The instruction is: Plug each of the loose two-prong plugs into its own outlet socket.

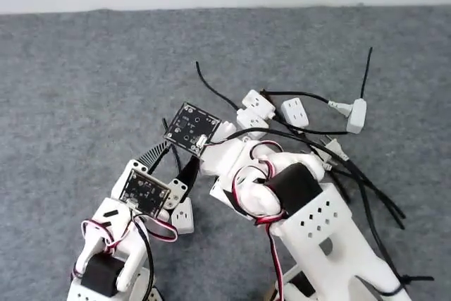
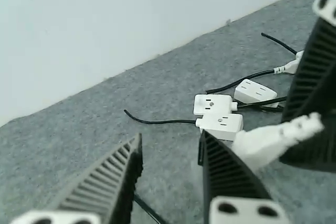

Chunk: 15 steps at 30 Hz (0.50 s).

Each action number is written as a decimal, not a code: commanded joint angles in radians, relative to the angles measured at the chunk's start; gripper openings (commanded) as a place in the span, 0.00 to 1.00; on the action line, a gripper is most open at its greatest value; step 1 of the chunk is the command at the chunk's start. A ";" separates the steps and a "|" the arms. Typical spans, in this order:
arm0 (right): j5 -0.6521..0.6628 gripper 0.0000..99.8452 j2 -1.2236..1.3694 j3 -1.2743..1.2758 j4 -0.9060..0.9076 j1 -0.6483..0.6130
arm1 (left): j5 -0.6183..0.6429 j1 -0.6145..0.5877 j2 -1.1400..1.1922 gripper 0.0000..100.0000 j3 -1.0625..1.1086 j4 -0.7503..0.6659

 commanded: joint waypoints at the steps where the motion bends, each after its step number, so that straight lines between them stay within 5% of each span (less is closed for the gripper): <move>1: -0.011 0.01 -0.025 0.003 -0.024 0.010 | -0.002 -0.002 0.002 0.17 -0.019 -0.031; 15: -0.028 0.01 -0.027 0.307 -0.136 0.025 | -0.006 -0.012 0.002 0.17 0.033 -0.081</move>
